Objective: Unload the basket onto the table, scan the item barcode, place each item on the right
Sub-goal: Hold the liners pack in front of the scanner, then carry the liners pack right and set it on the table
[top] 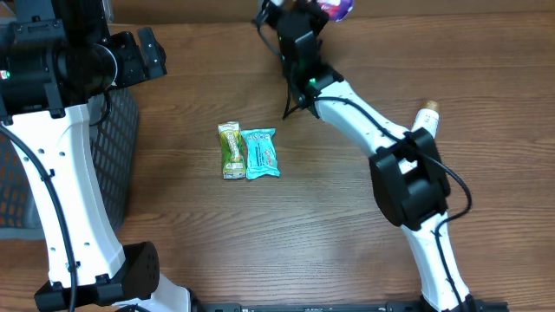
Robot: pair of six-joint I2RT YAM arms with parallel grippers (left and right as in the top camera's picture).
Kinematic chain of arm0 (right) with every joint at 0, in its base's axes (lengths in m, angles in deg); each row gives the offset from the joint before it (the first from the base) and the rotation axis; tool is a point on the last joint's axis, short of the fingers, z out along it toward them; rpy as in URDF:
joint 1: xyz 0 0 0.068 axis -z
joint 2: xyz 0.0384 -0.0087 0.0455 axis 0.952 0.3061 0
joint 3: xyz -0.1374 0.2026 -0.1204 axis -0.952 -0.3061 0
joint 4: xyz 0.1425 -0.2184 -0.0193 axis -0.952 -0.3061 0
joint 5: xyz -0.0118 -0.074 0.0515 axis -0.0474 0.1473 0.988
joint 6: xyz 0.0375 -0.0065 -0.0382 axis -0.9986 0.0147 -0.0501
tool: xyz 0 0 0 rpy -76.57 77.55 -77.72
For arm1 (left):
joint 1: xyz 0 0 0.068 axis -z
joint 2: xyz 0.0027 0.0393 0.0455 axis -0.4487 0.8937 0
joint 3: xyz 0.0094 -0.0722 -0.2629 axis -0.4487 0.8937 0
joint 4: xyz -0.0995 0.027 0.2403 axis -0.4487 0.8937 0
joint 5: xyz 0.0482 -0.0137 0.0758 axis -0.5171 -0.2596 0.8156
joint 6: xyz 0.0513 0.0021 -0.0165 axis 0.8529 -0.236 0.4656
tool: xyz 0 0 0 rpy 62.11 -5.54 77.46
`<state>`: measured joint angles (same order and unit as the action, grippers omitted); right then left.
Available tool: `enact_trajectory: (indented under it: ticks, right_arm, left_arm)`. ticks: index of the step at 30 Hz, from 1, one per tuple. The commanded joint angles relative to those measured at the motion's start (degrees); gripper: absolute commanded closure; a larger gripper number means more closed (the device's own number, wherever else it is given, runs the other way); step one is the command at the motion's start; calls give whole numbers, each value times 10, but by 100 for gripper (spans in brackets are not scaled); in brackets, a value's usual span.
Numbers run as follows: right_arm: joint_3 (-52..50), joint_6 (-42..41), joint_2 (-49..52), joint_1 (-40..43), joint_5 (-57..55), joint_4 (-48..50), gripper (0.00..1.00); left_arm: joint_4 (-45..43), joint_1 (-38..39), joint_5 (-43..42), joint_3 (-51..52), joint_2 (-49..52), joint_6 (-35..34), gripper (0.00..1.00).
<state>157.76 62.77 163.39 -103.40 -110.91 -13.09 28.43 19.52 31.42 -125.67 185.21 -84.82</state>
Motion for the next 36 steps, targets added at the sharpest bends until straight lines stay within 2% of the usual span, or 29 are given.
enact_trajectory:
  ticks: [1,17,20,24,25,26,29,34,36]
  right_arm:
    - [12,41,2,-2,87,22,96]
    - [12,41,2,13,80,9,96]
    - [12,24,-26,2,79,-57,96]
    - [12,-151,-146,-18,132,-221,96]
    - [12,-172,-163,-21,140,-248,96]
    - [12,-244,-208,-27,159,-315,96]
    - [12,-492,-286,-30,161,-425,96]
    - [12,-745,-367,-10,161,-659,96]
    - [12,-897,-377,18,162,-774,96]
  left_arm:
    - [-2,0,-6,-10,2,11,0]
    - [-2,0,-6,-10,2,11,0]
    - [-3,0,-6,-10,2,11,0]
    - [-2,0,-6,-10,2,11,0]
    - [-3,0,-6,-10,2,11,0]
    - [-2,0,-6,-10,2,11,0]
    - [-2,0,-6,-10,2,11,0]
    - [-2,0,-6,-10,2,11,0]
    - [-2,0,-6,-10,2,11,0]
